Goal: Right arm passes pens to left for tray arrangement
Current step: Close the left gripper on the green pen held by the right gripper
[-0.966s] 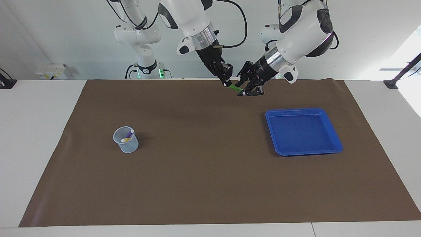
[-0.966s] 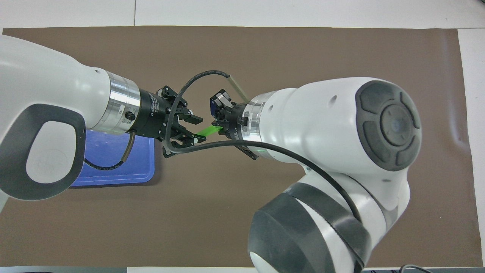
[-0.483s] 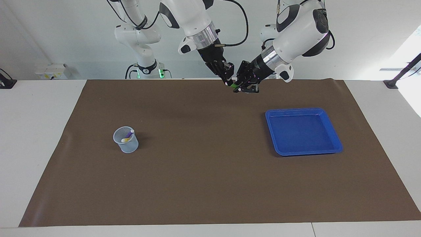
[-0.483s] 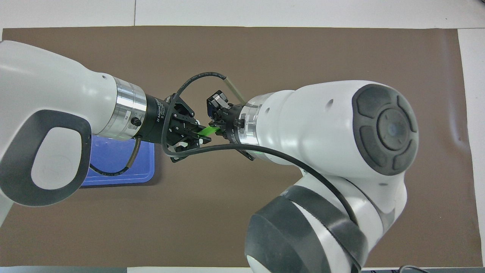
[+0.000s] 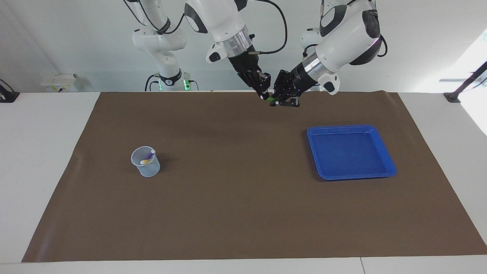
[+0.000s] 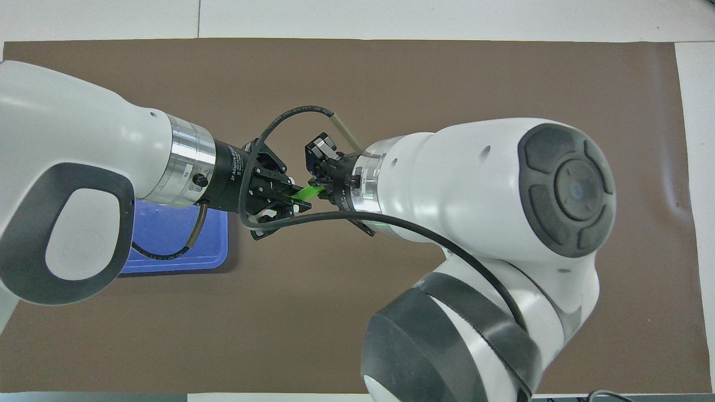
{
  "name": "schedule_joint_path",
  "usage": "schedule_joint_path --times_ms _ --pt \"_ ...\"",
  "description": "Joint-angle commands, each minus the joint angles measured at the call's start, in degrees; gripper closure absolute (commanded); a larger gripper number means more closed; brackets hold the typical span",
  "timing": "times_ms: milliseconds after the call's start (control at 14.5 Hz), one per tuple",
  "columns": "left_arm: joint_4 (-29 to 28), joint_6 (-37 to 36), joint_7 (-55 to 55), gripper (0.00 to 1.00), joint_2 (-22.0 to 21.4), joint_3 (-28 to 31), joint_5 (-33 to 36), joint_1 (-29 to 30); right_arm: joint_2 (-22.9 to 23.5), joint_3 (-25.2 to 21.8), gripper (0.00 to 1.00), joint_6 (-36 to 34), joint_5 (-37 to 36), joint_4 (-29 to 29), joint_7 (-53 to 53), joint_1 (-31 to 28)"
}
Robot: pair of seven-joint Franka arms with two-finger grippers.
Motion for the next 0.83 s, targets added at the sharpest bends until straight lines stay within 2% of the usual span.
schedule_joint_path --times_ms 0,69,138,207,276,345,621,759 --pt "-2.03 0.75 -1.55 1.00 -1.87 0.64 -1.09 -0.46 0.31 0.72 1.00 1.27 -0.78 -0.01 0.23 -0.35" --pt "-2.03 0.75 -1.56 1.00 -1.87 0.64 -1.09 -0.46 0.31 0.72 1.00 1.27 -0.78 -0.01 0.23 -0.35" --pt "-2.03 0.75 -1.56 1.00 -1.87 0.64 -1.09 -0.46 0.31 0.72 0.96 1.27 -0.78 -0.01 0.15 -0.35" --pt "-1.95 0.75 -1.64 1.00 -1.87 0.64 -1.09 -0.46 0.40 0.72 0.26 1.27 -0.69 -0.01 0.06 -0.35" --pt "-2.03 0.75 -1.64 1.00 -1.87 0.64 -1.09 -0.46 0.40 0.72 0.04 1.27 -0.78 -0.01 -0.03 -0.35" --pt "-1.95 0.84 -1.82 1.00 -1.87 0.64 -1.09 -0.54 0.40 0.72 0.00 1.27 -0.78 0.07 -0.03 -0.44" --pt "-2.03 1.28 -1.04 1.00 -1.87 0.73 -1.01 -0.37 0.40 0.46 0.00 0.58 -1.13 -0.01 -1.69 -0.53" --pt "-2.30 2.33 5.08 1.00 -1.87 0.82 -0.83 0.15 0.14 -0.25 0.00 -0.04 -2.80 -0.71 -6.16 -0.79"
